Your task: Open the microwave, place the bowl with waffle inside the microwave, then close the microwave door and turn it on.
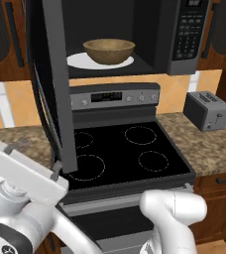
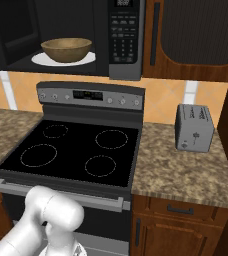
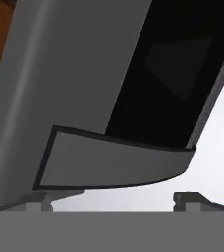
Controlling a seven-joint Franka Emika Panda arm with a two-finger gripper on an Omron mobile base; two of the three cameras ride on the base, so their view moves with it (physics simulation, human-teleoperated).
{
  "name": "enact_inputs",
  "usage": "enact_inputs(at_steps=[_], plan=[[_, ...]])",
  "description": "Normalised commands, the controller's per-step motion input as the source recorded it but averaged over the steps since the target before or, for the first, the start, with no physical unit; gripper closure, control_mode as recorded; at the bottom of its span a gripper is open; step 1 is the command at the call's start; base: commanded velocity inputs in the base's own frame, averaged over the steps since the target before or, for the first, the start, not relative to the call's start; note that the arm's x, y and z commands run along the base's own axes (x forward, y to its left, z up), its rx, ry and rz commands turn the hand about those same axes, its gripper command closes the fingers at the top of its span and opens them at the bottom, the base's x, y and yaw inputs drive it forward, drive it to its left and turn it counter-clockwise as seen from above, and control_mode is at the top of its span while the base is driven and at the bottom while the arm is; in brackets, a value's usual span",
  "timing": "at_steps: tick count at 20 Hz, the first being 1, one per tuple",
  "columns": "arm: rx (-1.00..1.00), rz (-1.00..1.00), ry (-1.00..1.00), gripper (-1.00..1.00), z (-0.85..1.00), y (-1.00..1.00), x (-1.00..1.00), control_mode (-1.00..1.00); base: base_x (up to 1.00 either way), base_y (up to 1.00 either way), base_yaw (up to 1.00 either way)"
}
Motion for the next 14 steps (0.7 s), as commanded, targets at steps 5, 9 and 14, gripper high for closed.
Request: enact_inputs(at_steps=[5,9,14], plan=[[0.28,0.0,-0.12,-1.0,0.32,-1.0,-0.21,-1.0,0.0,0.0,0.0],[0.29,0.04,-0.01,-1.0,0.5,-0.94,-0.02,-1.0,0.0,0.0,0.0],[0.25,0.08,0.0,-1.0,0.45,-0.77,0.01,-1.0,0.0,0.0,0.0]])
